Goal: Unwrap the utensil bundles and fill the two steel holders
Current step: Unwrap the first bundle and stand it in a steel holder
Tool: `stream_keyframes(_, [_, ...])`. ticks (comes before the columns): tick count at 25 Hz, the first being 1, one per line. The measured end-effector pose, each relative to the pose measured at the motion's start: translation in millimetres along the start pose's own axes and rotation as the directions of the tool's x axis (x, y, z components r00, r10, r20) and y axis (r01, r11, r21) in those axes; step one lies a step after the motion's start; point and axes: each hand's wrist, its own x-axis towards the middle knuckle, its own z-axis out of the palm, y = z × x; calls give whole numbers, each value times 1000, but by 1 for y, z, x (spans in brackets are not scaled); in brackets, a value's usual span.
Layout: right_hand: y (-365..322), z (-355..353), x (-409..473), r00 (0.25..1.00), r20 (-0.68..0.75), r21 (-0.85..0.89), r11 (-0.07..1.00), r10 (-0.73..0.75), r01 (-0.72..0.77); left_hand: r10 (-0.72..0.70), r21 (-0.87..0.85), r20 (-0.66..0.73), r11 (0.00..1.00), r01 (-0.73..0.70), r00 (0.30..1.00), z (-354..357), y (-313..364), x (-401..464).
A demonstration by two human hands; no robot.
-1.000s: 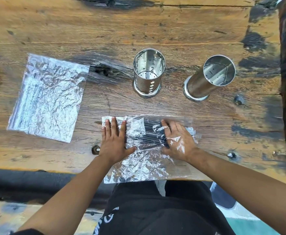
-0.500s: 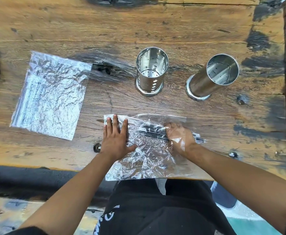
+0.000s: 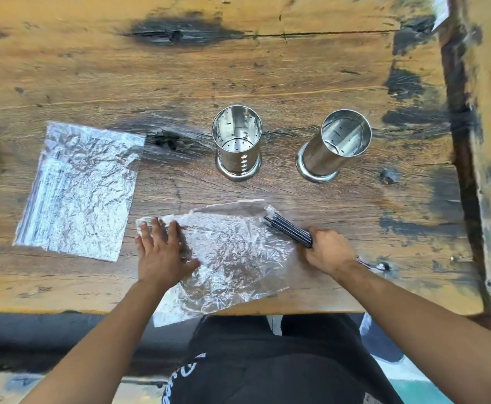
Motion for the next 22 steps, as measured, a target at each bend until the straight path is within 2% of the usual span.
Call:
stream_keyframes(3, [10,-5,-2,996,66,123,990,66,-74,-45,-44,-53,998,42,998,-6,13,-6])
stream_keyframes(5, [15,-5,-2,990,93,194,974,103,-119,-14,-76,-137,997,3,990,-8,30,-12])
stream_keyframes(8, [26,-6,-4,979,135,222,958,152,-180,216,-141,-277,955,-262,936,-7,59,-26])
stream_keyframes(9, [31,-7,-7,972,148,226,951,181,-211,303,-133,-279,928,-349,911,-4,69,-30])
stream_keyframes(11, [39,-11,-12,960,143,274,922,243,-274,393,-56,-138,913,-403,909,-3,87,-34])
stream_keyframes(13, [45,-18,-19,956,83,319,901,281,-293,365,8,-28,931,-365,931,-4,98,-32])
stream_keyframes(17, [47,-49,-28,977,-89,376,914,195,-149,275,25,40,961,-276,961,-11,110,-26])
stream_keyframes(20, [36,-85,-16,967,-187,589,807,172,-30,237,-3,84,971,-238,968,-18,118,-22])
stream_keyframes(22, [27,-112,-5,966,-191,739,674,175,24,213,-15,113,977,-213,970,-26,122,-19])
